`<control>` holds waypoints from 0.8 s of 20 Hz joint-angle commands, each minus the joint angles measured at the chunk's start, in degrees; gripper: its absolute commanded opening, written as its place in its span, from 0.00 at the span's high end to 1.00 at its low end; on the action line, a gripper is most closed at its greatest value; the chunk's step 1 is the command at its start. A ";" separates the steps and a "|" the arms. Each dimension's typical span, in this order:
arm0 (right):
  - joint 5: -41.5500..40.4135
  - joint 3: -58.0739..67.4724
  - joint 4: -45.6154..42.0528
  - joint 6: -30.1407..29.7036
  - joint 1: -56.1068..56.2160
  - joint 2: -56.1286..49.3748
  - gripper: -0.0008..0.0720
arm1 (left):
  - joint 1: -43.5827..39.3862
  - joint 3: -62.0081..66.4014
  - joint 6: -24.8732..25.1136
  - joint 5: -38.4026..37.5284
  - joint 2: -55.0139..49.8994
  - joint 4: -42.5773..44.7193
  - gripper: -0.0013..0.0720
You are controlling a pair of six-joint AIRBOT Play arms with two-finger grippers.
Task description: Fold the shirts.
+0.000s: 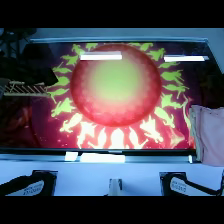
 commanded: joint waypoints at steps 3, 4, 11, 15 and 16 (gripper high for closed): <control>14.12 0.90 5.11 4.92 10.78 -9.18 0.05 | -1.64 -10.27 -5.88 -0.85 0.37 9.84 0.00; 14.25 0.90 5.07 4.92 10.78 -9.73 0.05 | -1.27 -11.87 -7.45 0.15 1.03 9.84 0.00; 13.27 0.90 4.66 4.92 10.78 -9.73 0.07 | -1.07 -12.04 -7.61 -0.07 0.76 9.81 0.00; 13.27 0.90 4.66 4.92 10.78 -9.73 0.07 | -1.07 -12.07 -7.61 -0.09 0.79 9.84 0.00; 13.35 0.90 4.66 4.92 10.78 -9.73 0.07 | -1.07 -12.07 -7.61 -0.09 0.76 9.84 0.00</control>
